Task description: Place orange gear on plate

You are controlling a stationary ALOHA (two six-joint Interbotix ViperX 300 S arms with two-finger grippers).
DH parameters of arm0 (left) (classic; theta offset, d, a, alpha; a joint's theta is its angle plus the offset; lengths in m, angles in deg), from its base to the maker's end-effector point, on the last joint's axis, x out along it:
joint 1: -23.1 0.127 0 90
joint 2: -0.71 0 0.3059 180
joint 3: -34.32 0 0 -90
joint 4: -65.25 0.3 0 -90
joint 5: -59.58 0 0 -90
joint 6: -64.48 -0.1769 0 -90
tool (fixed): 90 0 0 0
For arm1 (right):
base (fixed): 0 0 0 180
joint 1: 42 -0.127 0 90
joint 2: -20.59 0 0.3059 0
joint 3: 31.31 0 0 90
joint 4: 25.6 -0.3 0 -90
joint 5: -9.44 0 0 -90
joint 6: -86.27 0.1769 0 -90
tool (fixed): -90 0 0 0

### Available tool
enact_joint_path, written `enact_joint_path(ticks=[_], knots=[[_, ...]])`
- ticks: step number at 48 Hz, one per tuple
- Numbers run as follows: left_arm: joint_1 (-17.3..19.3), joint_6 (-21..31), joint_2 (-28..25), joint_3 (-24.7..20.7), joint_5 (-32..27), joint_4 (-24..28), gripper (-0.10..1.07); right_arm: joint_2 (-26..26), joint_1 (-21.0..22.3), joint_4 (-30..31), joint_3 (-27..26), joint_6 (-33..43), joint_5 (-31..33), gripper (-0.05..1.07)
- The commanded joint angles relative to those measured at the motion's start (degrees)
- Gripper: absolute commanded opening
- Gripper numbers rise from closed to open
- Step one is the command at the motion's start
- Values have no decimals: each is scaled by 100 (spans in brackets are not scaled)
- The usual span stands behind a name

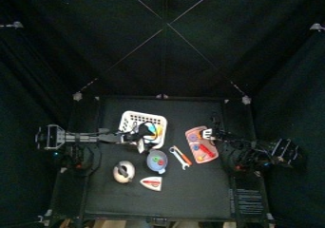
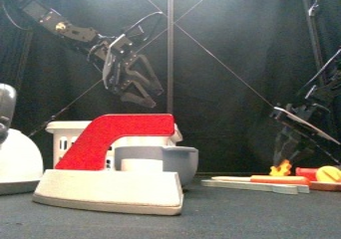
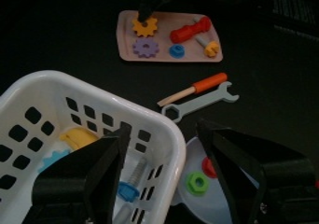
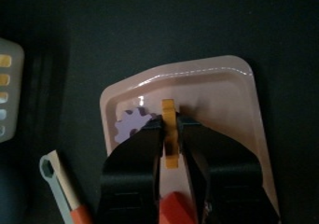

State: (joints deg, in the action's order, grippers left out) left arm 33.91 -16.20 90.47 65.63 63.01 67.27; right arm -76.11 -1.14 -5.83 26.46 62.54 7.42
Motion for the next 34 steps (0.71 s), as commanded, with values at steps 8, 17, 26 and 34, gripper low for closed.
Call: enact_joint_path(ticks=[8,17,26,34], knots=[[9,0,62,-62,44,0,93,35,26,149,-97,0,0,66],[0,0,62,-62,44,-9,93,-70,26,167,-167,0,97,74],[0,0,62,-53,18,-9,93,-193,26,220,-255,0,360,86],[0,0,62,-35,9,-9,93,-369,-18,325,-308,0,562,92]])
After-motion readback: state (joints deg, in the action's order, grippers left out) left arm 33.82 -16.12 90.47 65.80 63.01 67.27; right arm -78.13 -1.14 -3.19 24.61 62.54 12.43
